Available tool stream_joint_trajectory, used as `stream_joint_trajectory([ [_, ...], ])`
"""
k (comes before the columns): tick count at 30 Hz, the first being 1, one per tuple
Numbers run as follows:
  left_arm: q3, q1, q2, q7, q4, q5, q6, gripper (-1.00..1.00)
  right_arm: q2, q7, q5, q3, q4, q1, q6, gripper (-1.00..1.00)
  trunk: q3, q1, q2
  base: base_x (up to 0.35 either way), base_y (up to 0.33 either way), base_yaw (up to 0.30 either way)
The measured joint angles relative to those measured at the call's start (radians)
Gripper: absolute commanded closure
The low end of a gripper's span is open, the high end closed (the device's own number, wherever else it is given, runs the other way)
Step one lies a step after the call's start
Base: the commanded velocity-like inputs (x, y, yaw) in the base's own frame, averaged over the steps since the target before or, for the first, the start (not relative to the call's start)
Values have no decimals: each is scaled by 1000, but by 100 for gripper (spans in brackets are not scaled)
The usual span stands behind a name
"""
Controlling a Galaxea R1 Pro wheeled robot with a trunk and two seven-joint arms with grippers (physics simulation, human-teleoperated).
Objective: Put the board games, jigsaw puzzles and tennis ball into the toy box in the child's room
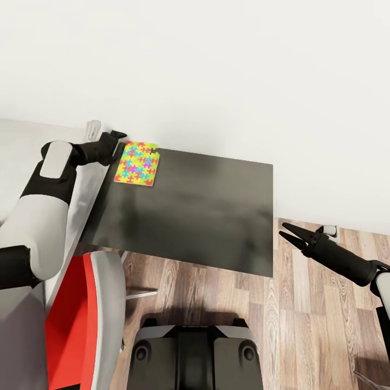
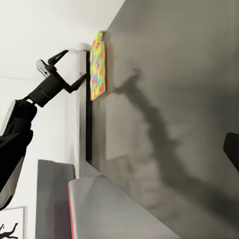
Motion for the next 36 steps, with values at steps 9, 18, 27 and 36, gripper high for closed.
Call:
stream_joint_trajectory([
  [9,1,1,-24,0,-11,-15,7,-100,1,0,0,0,0,-5,0,-100,0,0,0,0,0,0],
  [18,6,7,-45,-1,-57,-10,29,-100,1,0,-1,0,0,-9,0,-100,0,0,0,0,0,0],
  [27,8,11,-49,-1,-77,2,45,-100,1,0,-1,0,0,-9,0,-100,0,0,0,0,0,0],
  [36,7,21,-51,0,-85,16,50,-100,1,0,-1,0,0,-10,0,-100,0,0,0,0,0,0],
])
